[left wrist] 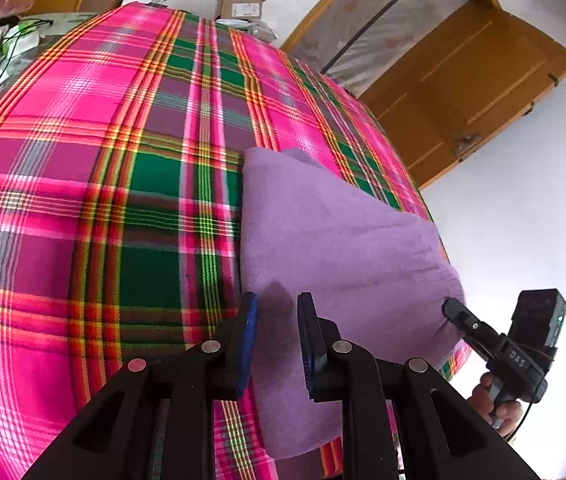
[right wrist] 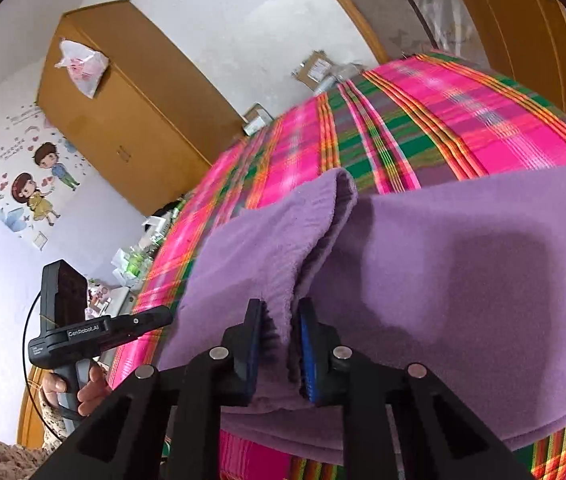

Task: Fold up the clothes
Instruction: 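Lower the fleece fold onto the bed and open the right gripper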

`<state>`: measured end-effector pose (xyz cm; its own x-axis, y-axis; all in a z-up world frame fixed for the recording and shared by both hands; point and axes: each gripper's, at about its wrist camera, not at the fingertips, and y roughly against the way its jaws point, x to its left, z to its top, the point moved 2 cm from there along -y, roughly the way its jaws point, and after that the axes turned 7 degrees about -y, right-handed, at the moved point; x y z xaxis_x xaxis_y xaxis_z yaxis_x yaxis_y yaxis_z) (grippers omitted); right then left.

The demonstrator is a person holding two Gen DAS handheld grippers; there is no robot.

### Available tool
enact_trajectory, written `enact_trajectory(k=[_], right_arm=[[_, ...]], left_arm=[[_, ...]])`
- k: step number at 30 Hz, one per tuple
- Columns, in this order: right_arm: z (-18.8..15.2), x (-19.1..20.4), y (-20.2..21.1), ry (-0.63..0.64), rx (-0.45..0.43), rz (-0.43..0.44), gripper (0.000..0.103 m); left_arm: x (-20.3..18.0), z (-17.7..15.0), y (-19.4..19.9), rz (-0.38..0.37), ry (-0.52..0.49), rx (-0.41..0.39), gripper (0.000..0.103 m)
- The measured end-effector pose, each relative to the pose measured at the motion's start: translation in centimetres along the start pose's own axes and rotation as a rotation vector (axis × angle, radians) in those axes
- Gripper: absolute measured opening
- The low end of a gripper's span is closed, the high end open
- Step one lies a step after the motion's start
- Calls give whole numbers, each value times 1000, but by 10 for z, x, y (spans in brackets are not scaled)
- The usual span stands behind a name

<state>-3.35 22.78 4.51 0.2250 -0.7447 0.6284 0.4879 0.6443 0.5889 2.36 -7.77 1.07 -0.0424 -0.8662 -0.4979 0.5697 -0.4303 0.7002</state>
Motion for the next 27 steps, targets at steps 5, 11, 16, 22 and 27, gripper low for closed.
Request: enact_trajectory(k=[5, 11, 16, 22, 27], right_arm=[[-8, -16, -7, -26, 12, -71, 22], [-11, -7, 6, 69, -28, -185, 35], [-19, 25, 25, 289, -207, -312, 34], [-39, 33, 3, 407, -147, -352, 15], [-54, 30, 3, 486, -147, -414, 15]], left_arm=[[1, -1, -11, 7, -2, 35, 19], [4, 0, -13, 9, -3, 41, 19], [6, 0, -13, 3, -1, 42, 19], [8, -7, -10, -1, 2, 46, 19], [9, -11, -10, -9, -6, 58, 21]])
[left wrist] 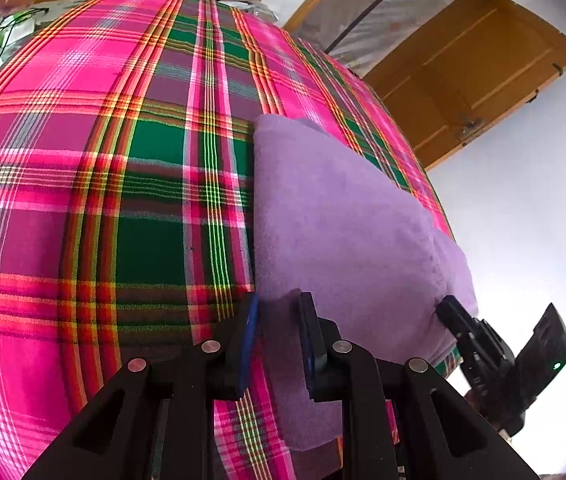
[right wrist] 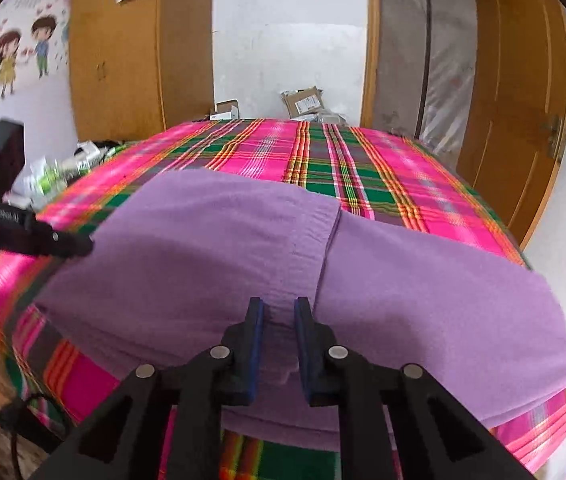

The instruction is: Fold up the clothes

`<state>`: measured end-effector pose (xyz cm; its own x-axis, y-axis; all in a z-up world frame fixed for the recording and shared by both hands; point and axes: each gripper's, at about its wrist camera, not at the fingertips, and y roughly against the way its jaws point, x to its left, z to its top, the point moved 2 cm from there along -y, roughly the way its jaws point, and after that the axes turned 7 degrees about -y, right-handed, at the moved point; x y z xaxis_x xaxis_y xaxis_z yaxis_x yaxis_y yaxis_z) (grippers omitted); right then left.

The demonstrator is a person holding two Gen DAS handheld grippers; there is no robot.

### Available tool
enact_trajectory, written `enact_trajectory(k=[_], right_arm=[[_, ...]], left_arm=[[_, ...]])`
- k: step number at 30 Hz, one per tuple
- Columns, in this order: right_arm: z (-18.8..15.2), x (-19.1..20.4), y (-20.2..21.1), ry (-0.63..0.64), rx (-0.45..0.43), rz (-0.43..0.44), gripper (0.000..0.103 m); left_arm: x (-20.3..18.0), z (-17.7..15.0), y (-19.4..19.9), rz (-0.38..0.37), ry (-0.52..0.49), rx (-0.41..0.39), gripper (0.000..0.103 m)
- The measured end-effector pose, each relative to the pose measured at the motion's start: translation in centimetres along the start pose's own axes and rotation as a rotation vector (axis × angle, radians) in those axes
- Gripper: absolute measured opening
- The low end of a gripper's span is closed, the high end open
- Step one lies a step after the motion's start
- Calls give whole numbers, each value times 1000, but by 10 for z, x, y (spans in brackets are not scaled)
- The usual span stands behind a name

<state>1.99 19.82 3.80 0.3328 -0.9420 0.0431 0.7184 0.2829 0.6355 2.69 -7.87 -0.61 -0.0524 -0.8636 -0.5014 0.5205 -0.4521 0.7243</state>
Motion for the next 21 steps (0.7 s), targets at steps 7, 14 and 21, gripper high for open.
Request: enact_trajectory(k=[7, 14, 21], right_arm=[[24, 39, 3, 74, -22, 112, 15], [8, 68, -27, 86, 107, 226, 15], [-4, 90, -11, 162, 112, 295, 16]], left_arm=[[-1, -8, 5, -8, -21, 11, 22], [3, -13, 8, -33, -22, 18, 22], [-1, -25, 11, -82, -45, 52, 22]])
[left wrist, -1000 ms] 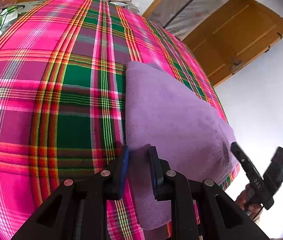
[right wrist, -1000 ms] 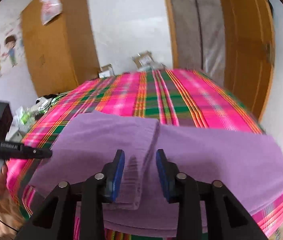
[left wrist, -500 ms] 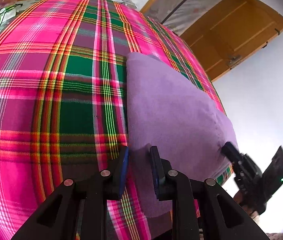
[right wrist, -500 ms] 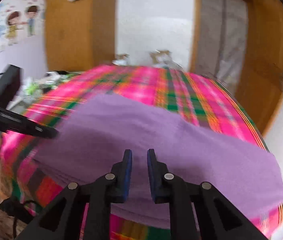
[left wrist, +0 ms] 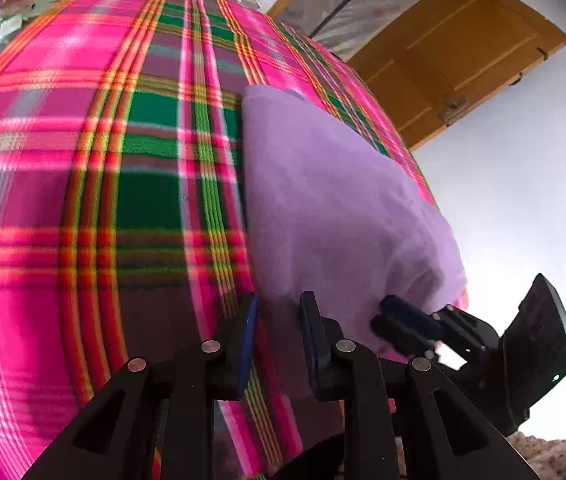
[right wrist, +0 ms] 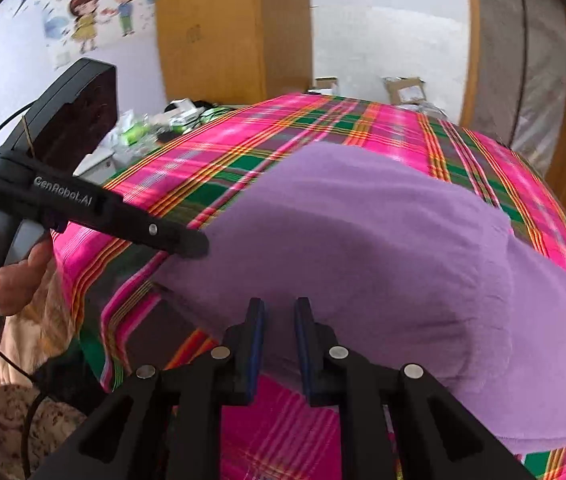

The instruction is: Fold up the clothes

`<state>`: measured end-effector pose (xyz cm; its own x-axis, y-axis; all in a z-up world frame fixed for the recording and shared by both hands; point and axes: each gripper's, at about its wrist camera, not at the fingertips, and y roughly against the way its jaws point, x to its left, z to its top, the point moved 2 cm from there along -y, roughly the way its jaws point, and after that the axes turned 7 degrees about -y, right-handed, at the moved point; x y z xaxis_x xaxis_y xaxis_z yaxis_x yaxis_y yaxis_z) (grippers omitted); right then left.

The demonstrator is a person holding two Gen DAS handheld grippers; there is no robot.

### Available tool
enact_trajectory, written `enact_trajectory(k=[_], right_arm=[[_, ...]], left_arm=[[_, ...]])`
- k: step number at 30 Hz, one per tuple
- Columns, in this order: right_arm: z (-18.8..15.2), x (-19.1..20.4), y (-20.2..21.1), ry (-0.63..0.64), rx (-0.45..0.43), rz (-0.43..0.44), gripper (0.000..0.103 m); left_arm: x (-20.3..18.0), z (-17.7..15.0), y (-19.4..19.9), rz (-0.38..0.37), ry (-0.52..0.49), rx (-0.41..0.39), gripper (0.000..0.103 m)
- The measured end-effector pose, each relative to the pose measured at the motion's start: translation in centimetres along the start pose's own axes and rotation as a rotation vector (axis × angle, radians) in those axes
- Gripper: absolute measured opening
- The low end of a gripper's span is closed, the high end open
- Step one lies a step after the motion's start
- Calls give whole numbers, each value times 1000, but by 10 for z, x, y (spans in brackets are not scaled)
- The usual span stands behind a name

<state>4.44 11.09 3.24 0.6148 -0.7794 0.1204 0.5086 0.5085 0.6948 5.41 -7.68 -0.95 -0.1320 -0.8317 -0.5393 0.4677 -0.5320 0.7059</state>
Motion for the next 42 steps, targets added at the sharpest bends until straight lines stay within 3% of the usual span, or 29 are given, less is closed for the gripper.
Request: enact_trajectory(k=[5, 7, 14, 22, 24, 27, 28, 37, 42], right_arm=[[27, 5, -16, -10, -39, 21, 16], [32, 8, -29, -11, -14, 28, 16], [18, 18, -31, -14, 21, 104, 18], [10, 45, -17, 69, 67, 171, 18], [13, 48, -14, 73, 46, 149, 21], [15, 52, -13, 75, 25, 125, 42], [15, 54, -14, 81, 26, 121, 45], [8, 74, -30, 122, 19, 26, 52], [-3, 84, -31, 181, -3, -88, 52]], left_arm=[[-5, -9, 4, -22, -39, 14, 22], [-7, -10, 5, -36, -45, 10, 22], [4, -13, 15, -71, -35, 9, 22], [24, 16, 21, -5, -4, -39, 22], [25, 26, 20, 0, -1, -55, 22], [30, 39, 17, -4, 0, -66, 29], [32, 43, 15, -1, 5, -64, 29], [42, 73, -10, 22, 20, -40, 29], [43, 85, -24, 7, 34, -13, 29]])
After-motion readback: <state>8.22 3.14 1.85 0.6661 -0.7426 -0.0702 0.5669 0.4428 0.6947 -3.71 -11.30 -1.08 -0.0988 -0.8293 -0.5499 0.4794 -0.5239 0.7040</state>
